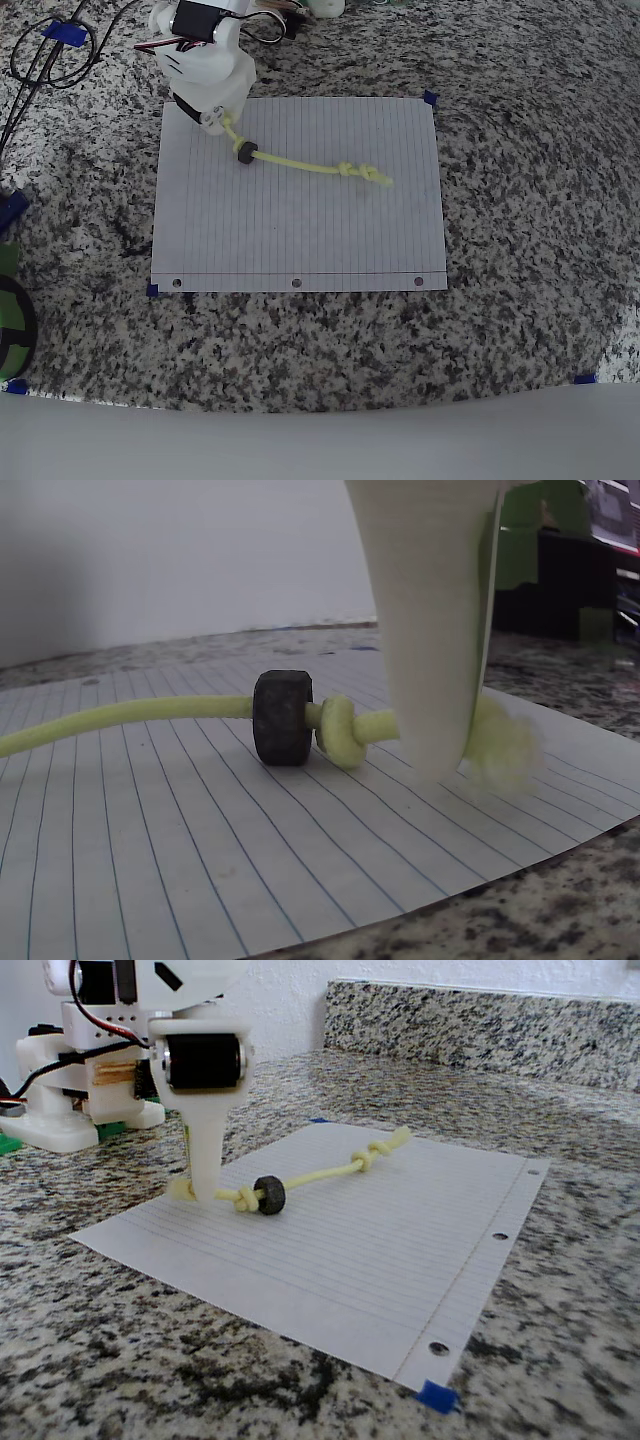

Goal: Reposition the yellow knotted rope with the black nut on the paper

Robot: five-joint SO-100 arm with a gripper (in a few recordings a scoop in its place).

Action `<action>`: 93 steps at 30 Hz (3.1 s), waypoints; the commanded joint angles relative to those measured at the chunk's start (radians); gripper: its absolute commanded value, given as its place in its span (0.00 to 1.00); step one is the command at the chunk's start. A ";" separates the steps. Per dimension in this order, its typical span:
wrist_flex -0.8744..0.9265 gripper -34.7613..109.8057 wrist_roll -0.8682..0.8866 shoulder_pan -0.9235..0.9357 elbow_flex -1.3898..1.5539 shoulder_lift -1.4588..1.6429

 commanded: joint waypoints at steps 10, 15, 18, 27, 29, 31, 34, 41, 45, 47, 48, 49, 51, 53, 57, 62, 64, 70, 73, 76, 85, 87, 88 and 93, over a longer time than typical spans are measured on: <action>-0.035 0.24 0.044 0.029 -0.025 0.140; -0.052 0.24 0.149 0.034 -0.018 0.319; -0.060 0.24 0.241 0.035 -0.009 0.416; -0.213 0.24 0.655 0.077 0.161 0.699; -0.209 0.24 0.825 0.092 0.173 0.736; -0.204 0.24 0.959 0.107 0.181 0.769; -0.215 0.24 1.109 0.129 0.183 0.811; -0.233 0.24 1.543 0.166 0.178 0.850; -0.268 0.24 1.694 0.193 0.178 0.848; -0.282 0.24 1.736 0.201 0.176 0.844; -0.285 0.24 1.766 0.209 0.173 0.841; -0.287 0.24 1.798 0.216 0.169 0.836; -0.288 0.24 1.890 0.233 0.158 0.818; -0.311 0.24 1.977 0.249 0.153 0.802; -0.391 0.24 2.177 0.270 0.153 0.781; -0.414 0.24 2.289 0.256 0.058 0.715; -0.357 0.24 2.290 0.244 -0.031 0.683; -0.334 0.24 2.390 0.236 -0.132 0.657; -0.325 0.24 2.499 0.241 -0.123 0.646; -0.330 0.24 2.553 0.242 -0.097 0.660; -0.448 0.24 2.724 0.224 -0.057 0.630; -0.476 0.24 2.783 0.199 -0.035 0.621; -0.497 0.24 2.807 0.187 -0.015 0.620; -0.534 0.24 2.962 0.133 0.087 0.650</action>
